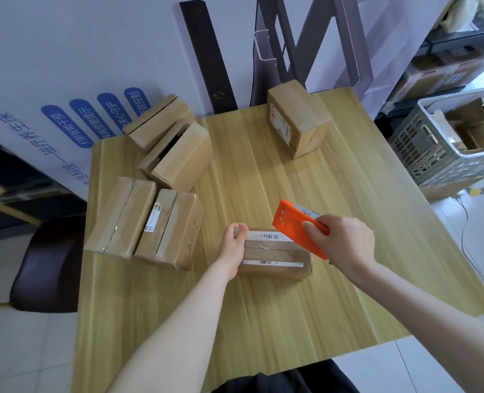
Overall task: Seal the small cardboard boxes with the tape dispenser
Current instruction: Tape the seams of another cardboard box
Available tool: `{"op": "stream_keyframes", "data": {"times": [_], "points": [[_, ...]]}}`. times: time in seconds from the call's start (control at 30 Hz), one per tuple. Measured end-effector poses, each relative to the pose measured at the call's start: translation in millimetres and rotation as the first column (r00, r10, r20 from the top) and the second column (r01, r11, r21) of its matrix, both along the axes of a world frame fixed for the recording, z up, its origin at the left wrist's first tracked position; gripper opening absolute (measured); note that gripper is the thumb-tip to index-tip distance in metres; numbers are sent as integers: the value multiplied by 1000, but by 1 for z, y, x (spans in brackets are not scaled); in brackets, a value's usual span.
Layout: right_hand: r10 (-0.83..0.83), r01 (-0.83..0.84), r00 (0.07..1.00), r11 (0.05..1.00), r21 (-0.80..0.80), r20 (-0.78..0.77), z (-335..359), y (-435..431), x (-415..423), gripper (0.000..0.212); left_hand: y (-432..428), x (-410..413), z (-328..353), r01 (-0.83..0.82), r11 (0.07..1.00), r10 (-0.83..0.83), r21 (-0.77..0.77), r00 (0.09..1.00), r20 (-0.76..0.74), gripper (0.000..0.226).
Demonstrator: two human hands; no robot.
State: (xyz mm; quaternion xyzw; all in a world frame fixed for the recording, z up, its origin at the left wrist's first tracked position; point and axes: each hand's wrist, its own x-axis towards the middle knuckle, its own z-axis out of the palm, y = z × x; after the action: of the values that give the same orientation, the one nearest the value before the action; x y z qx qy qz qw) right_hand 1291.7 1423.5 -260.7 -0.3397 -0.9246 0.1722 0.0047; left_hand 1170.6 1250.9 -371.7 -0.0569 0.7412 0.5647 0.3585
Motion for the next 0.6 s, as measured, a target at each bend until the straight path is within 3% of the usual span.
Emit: {"op": "stream_keyframes", "data": {"times": [0.2, 0.33, 0.43, 0.5, 0.6], "points": [[-4, 4, 999, 1000, 1, 37, 2, -6, 4, 42, 3, -5, 0, 40, 999, -40, -11, 999, -20, 32], [5, -5, 1000, 998, -60, 4, 6, -10, 13, 41, -15, -16, 8, 75, 997, -75, -8, 976, -204, 53], [18, -17, 1000, 995, -102, 9, 7, -14, 15, 38, -40, -28, 16, 257, 965, -259, -47, 920, -293, 70], [27, -23, 999, 994, -110, 39, 6, -16, 16, 36, -53, -35, 19, 488, 848, -528, -207, 814, -242, 101], [2, 6, 998, 991, -134, 56, 0, -18, 17, 37, -57, -36, 21, 701, 479, -852, -528, 517, -85, 134]]}}
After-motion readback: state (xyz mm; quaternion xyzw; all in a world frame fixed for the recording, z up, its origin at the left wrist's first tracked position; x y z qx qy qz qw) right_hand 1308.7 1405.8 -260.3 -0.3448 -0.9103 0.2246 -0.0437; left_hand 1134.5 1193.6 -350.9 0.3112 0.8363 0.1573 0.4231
